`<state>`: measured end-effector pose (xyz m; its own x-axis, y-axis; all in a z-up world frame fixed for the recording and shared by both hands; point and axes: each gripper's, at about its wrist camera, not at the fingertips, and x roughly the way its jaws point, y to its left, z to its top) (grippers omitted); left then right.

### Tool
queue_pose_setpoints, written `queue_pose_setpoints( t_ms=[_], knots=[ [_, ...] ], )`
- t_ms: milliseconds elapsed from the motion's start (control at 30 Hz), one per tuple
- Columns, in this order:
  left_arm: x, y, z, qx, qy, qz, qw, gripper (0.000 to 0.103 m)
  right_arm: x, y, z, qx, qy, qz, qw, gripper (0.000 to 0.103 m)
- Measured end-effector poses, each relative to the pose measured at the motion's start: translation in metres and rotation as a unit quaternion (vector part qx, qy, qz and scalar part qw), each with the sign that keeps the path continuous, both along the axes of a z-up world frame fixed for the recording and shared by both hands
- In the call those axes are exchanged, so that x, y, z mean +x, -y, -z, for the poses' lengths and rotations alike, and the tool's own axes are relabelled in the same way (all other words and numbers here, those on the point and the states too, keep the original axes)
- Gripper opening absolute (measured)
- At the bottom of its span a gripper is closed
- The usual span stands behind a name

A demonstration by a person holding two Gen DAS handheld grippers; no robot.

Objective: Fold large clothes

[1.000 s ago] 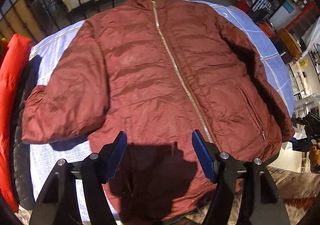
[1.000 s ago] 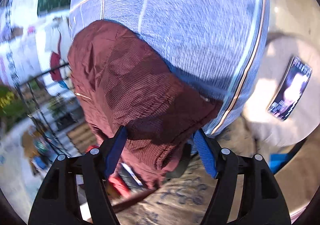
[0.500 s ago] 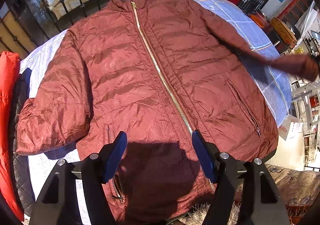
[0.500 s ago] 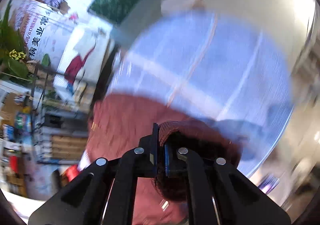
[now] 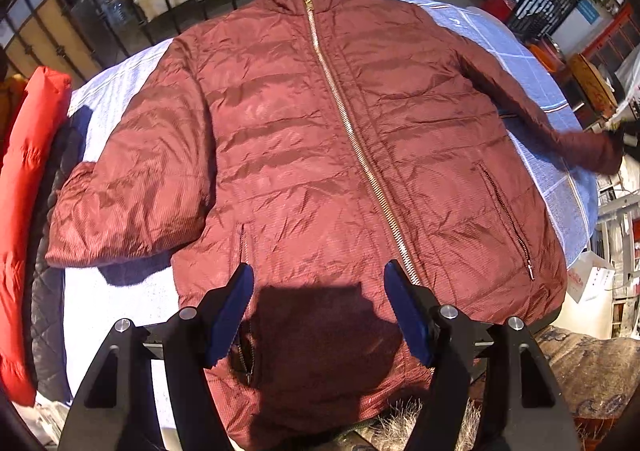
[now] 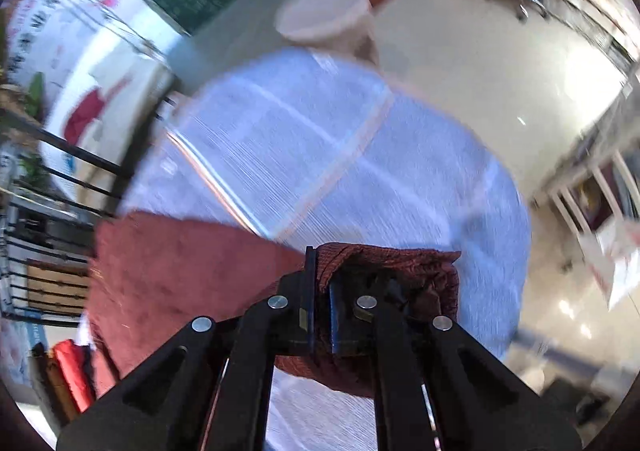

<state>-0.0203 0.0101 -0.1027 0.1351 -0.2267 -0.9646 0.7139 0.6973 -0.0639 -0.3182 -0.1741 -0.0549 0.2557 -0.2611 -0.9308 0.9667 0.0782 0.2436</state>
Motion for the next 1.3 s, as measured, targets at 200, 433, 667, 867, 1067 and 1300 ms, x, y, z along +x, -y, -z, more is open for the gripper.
queue_pose_setpoints(
  t_ms=[200, 433, 667, 867, 1067, 1300],
  knots=[
    [0.004, 0.002, 0.008, 0.011, -0.010, -0.010, 0.9998, 0.078, -0.060, -0.053, 0.046, 0.045, -0.029, 0.089, 0.995, 0.069],
    [0.008, 0.022, 0.014, 0.012, -0.019, 0.002, 0.9998, 0.082, -0.096, -0.094, 0.033, 0.058, 0.022, 0.142, 0.988, 0.071],
    [0.009, 0.032, 0.009, 0.004, -0.008, 0.010, 0.9999, 0.083, -0.061, -0.120, 0.038, 0.079, 0.055, 0.132, 0.987, 0.077],
    [0.046, -0.030, 0.004, -0.017, -0.005, -0.117, 0.9929, 0.083, -0.030, -0.140, 0.057, 0.120, 0.132, 0.185, 0.967, 0.077],
    [0.094, -0.152, -0.024, -0.028, 0.076, -0.312, 0.9466, 0.083, 0.032, -0.149, 0.063, 0.135, 0.109, 0.113, 0.978, 0.077],
    [0.096, -0.171, -0.010, 0.104, 0.155, -0.075, 0.9796, 0.083, 0.085, -0.165, 0.058, 0.137, 0.101, 0.047, 0.984, 0.077]
  ],
)
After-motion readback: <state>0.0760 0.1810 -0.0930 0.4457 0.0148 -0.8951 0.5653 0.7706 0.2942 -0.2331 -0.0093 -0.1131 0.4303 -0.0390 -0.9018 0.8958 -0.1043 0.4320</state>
